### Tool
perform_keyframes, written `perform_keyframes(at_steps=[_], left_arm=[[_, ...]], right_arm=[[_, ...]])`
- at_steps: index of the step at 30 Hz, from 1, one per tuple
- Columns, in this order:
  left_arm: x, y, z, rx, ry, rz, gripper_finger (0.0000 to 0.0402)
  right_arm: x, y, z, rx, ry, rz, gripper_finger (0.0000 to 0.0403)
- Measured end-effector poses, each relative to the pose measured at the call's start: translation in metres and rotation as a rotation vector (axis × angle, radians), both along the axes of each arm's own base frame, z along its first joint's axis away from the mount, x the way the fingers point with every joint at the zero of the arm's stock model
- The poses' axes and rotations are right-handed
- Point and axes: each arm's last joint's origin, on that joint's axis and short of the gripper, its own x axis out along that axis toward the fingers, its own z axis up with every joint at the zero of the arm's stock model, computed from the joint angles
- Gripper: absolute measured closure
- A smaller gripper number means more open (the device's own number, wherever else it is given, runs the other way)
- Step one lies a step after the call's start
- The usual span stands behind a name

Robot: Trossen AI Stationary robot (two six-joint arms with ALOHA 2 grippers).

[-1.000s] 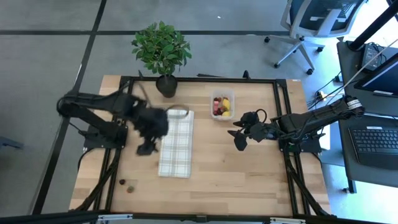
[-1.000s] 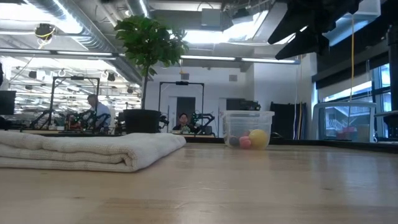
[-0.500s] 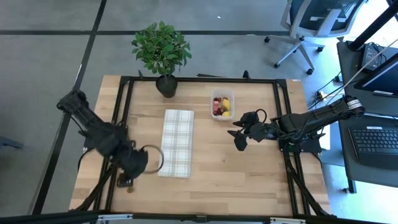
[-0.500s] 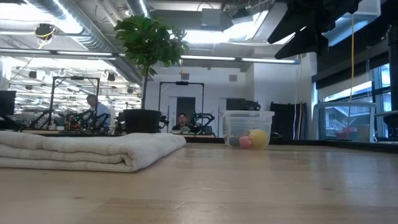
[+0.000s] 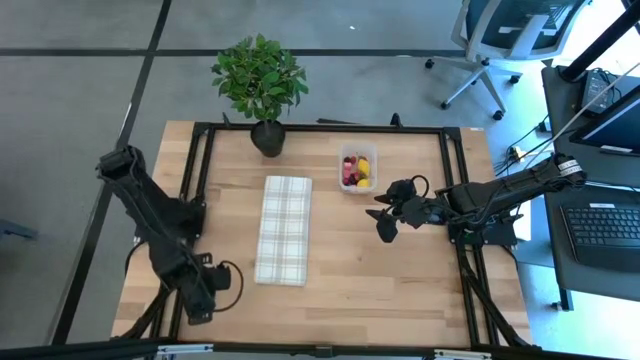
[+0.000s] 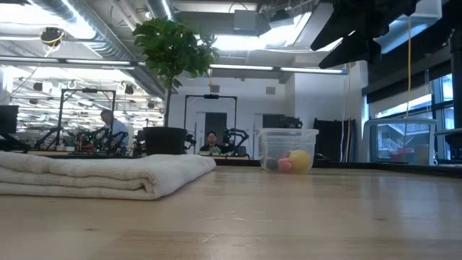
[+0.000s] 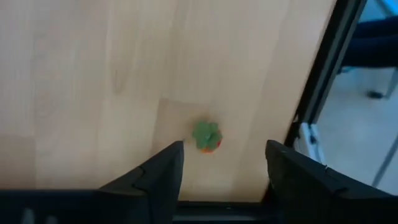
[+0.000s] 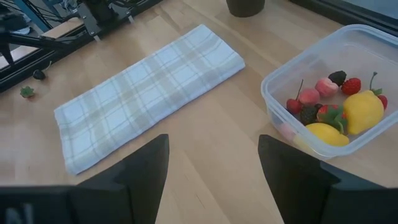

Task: Pick and placing Produce into tupperware
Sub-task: Put the strawberry into the transparent bin

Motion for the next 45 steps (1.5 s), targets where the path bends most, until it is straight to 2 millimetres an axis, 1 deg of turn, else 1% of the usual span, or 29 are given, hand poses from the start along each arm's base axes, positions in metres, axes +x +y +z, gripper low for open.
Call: perform_keyframes(at_steps=[7,12,17,23,33,40,45], left_arm=[[0.008,-0.016,-0.020,0.024,-0.014,-0.102,0.0195],[0.009,-0.019,-0.032,0.066,0.028,-0.109,0.0195],[0.008,-0.020,-0.033,0.067,0.037,-0.115,0.0195],[0.003,-0.024,-0.036,0.053,0.087,-0.124,0.0196],[0.004,-0.023,-0.038,0.081,0.070,-0.099,0.0196],[0.006,-0.026,-0.046,0.100,0.087,-0.111,0.0196],[0.007,-0.027,-0.048,0.101,0.088,-0.115,0.0196]], right_arm=[[0.000,0.000,0.000,-0.001,0.001,0.000,0.0153],[0.000,0.000,0.000,-0.003,0.002,0.002,0.0153],[0.000,0.000,0.000,-0.004,0.002,0.002,0.0153],[0.000,0.000,0.000,-0.004,0.002,0.002,0.0153],[0.000,0.000,0.000,-0.023,0.009,0.015,0.0153],[0.000,0.000,0.000,-0.024,0.010,0.015,0.0153],[0.000,0.000,0.000,-0.025,0.010,0.016,0.0153]])
